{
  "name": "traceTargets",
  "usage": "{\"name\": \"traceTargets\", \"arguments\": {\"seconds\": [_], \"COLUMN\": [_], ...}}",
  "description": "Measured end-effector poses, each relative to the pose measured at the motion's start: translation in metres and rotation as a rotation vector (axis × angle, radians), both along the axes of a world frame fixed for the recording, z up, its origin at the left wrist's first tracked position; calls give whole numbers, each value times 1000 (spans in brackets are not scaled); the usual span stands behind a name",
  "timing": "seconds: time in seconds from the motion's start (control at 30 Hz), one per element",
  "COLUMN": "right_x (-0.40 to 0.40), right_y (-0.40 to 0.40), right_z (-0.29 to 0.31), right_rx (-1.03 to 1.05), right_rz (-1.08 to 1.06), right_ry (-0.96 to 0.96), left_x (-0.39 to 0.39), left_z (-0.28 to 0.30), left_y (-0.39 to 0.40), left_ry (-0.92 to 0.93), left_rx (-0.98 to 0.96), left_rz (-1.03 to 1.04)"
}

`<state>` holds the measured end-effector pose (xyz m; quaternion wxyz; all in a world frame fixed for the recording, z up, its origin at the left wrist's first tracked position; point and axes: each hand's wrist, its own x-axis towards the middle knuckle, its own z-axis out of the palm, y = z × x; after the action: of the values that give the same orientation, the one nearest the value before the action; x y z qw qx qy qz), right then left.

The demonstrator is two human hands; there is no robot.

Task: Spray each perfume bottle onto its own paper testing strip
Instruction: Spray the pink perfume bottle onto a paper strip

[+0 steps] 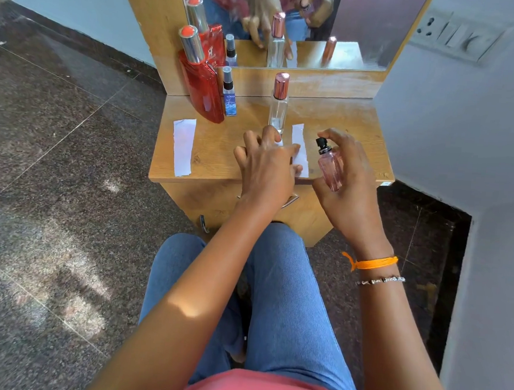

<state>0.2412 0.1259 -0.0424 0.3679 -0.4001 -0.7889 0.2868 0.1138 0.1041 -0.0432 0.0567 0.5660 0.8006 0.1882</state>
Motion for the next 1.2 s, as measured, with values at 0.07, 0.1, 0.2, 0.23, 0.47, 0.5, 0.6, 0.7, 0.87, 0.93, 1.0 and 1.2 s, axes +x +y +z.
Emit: {"name": "traceTargets", "arguments": {"seconds": [0.07, 0.1, 0.2, 0.23, 0.47, 0.5, 0.6, 0.7, 0.87, 0.93, 1.0, 1.2], "right_x": [-1, -1, -4, -5, -19, -20, -17, -7, 5, 5, 4, 0], "right_y": [0, 0, -1, -1, -5, -5, 0, 15, 41, 45, 46, 39], "right_z": [-1, 0, 1, 1, 13, 14, 14, 7, -15, -11, 4, 41], "right_rx": [-2, -5, -26, -48, -244, -251, -222, -87, -59, -81, -134, -336], "right_rz": [5, 6, 8, 6, 3, 7, -2, -135, -281, -260, -210, 174], "right_ry": [7, 11, 68, 110, 383, 389, 303, 177, -75, -27, 169, 459], "left_x": [-2, -2, 0, 1, 17, 17, 12, 4, -4, -7, -9, -12], "left_z": [-2, -3, -5, -4, 16, 16, 12, 11, 13, 16, 16, 16], "left_y": [2, 2, 0, -2, -25, -26, -28, -30, -31, -33, -34, -35], "left_ry": [-15, -24, -68, -106, -1299, -1385, -1403, -1304, -1139, -1069, -1037, -1013], "left_rx": [4, 7, 81, 140, 70, 37, 66, 106, 145, 146, 139, 113], "left_rz": [-7, -8, -2, -9, -223, -225, -198, -157, -112, -106, -108, -116]}}
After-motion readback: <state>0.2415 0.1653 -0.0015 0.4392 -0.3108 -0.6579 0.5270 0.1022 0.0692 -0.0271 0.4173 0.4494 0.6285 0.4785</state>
